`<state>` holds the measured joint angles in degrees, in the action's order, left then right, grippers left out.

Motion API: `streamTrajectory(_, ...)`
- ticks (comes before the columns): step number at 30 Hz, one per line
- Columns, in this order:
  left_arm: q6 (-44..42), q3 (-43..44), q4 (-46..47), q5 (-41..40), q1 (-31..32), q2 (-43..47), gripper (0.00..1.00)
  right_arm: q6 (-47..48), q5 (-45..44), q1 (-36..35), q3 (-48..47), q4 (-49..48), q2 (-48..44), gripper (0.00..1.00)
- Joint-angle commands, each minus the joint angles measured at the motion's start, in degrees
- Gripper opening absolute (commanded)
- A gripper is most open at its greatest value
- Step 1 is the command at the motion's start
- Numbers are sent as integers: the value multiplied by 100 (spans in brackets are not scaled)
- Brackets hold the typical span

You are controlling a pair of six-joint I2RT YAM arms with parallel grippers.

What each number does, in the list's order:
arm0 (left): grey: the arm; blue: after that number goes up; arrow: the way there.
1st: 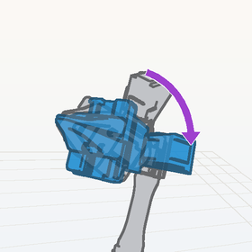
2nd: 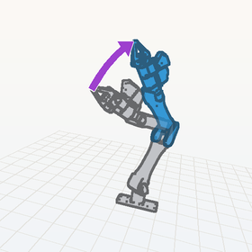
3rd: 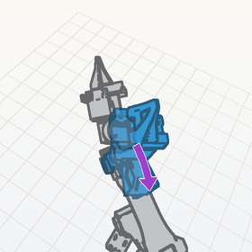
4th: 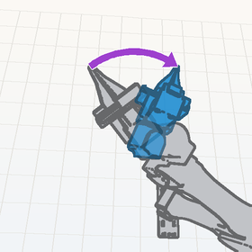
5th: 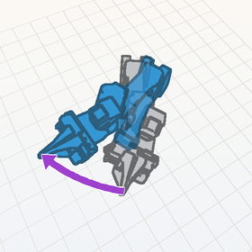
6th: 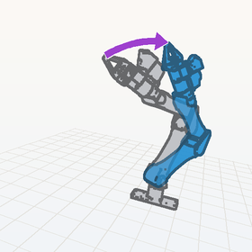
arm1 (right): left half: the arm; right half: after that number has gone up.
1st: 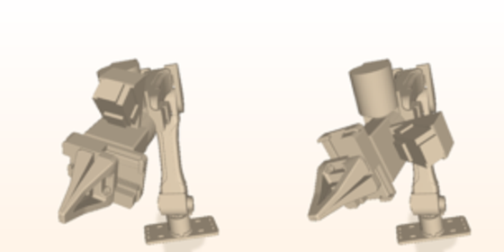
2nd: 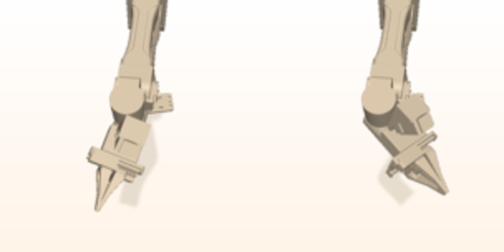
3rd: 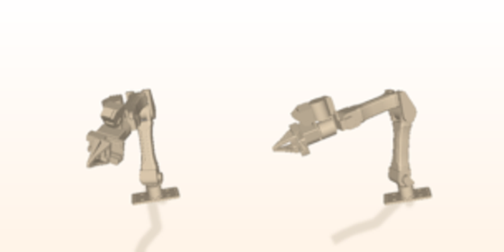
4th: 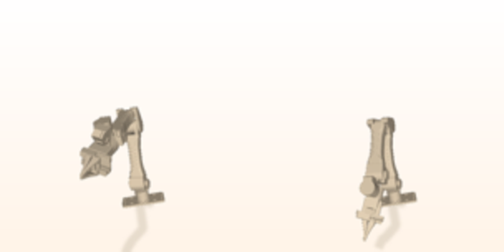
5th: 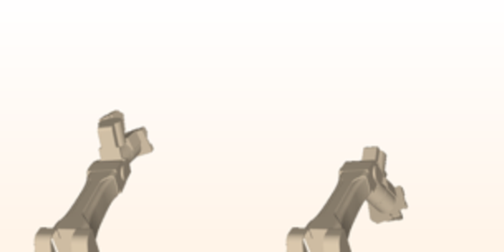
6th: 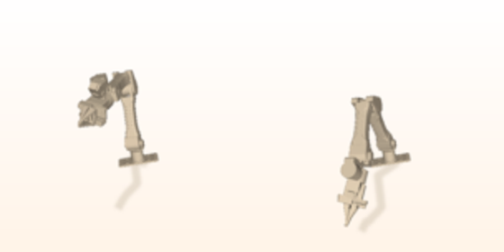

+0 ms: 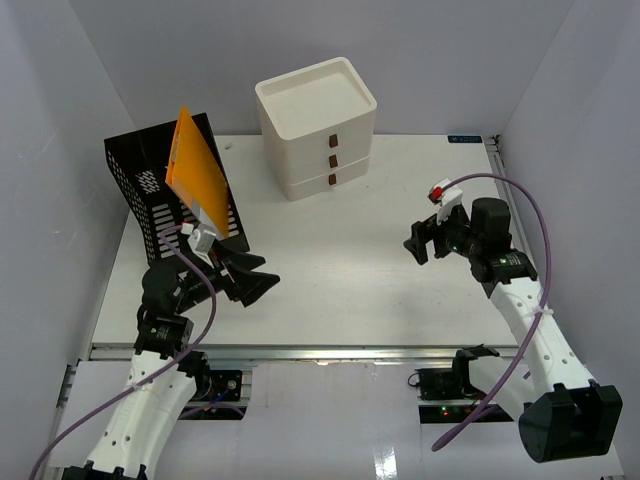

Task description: Organize the desk

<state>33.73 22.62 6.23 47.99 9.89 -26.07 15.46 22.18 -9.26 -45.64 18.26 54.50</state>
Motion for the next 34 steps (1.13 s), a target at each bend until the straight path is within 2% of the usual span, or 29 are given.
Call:
streamTrajectory(1, -439, -57, 223, -107, 384, -260, 98, 18, -111, 62, 154, -174, -295, 90)
streamTrajectory(14, -795, -14, -26, -322, 488, -273, 98, -223, -610, 168, 728, -676, -870, 90)
streamTrajectory(20, -855, 24, -207, -516, 590, -247, 98, -296, -818, 198, 1379, -1057, -1316, 90)
streamTrajectory(34, -956, 55, -425, -980, 765, -118, 98, -465, -710, 311, 1338, -1022, -1575, 90)
